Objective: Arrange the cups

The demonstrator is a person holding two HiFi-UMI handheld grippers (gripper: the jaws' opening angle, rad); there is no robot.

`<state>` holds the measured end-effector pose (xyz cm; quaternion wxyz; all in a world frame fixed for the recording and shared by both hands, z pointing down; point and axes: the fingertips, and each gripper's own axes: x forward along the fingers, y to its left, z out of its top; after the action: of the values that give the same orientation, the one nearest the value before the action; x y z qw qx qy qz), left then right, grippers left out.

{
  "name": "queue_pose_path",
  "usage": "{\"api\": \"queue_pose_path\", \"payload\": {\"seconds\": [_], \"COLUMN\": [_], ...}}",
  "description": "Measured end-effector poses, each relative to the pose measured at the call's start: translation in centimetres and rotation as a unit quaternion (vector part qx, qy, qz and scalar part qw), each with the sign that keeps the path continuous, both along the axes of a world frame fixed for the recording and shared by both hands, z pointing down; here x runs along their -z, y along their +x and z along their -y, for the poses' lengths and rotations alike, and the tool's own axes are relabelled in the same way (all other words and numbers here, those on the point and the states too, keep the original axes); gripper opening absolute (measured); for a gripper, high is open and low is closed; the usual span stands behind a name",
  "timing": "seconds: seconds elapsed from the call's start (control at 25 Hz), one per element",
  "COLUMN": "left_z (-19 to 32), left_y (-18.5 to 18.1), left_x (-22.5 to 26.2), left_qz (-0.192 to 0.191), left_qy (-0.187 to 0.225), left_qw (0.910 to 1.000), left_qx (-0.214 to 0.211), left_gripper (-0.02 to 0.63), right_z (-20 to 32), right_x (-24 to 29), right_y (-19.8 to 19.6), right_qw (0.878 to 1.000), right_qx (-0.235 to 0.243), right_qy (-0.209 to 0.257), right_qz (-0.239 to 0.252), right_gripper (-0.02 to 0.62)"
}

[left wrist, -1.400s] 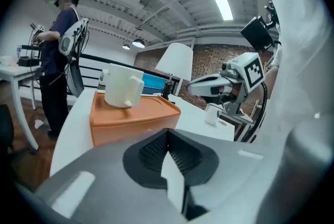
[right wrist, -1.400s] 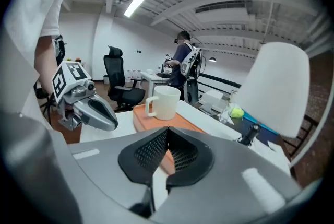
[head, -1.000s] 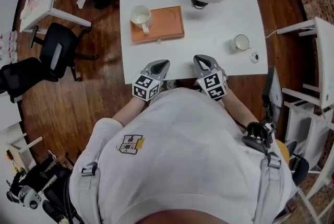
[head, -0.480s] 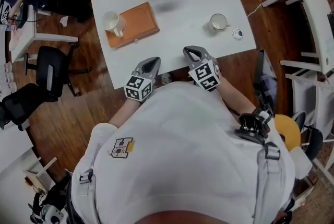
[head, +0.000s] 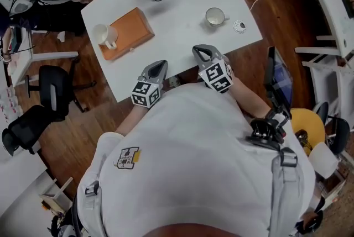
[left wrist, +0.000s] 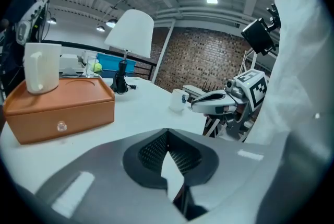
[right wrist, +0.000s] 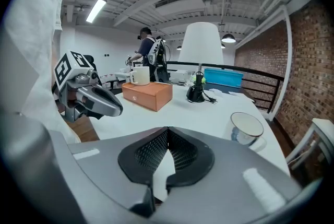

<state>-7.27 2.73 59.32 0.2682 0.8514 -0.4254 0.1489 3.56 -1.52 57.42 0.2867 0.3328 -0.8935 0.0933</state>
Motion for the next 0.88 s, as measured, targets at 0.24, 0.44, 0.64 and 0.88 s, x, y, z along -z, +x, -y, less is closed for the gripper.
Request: {"api": "queue_pose_path", "payload": {"seconds": [0.24, 0.44, 0.64, 0.88], "left_z": [2.2, 4.5, 8.0, 11.9], "left_y": [3.3, 7.5, 12.8, 17.8], "left_x": [-0.5, -1.1, -1.6, -1.9], "left_qz": [0.011, 0.052, 0.111, 0.159], "left_qy": [-0.007, 0.006, 0.03, 0.044], "left_qw": [0.9995, 0.993, 0.9649, 0.9323], "left_qx": [-0.029, -0.106, -0.236, -0.322], "left_gripper": [0.0, 0.0, 0.118, 0.175], "right_z": [3.8, 7.8, 10.8, 12.7], "right_x": [0.1, -0.9, -3.2, -5.7], "right_y": [7.4, 14.2, 14.4, 11.4], "right_qw": [0.996, 0.993, 0.988, 0.967], "right_qx": [-0.064, -0.071, 0.095, 0.221], "right_qy": [0.05, 0.071, 0.059, 0.035], "right_qz": [-0.027, -0.067, -0.109, -0.124], "right_gripper": [0.002, 0.059, 0.328, 0.399]}}
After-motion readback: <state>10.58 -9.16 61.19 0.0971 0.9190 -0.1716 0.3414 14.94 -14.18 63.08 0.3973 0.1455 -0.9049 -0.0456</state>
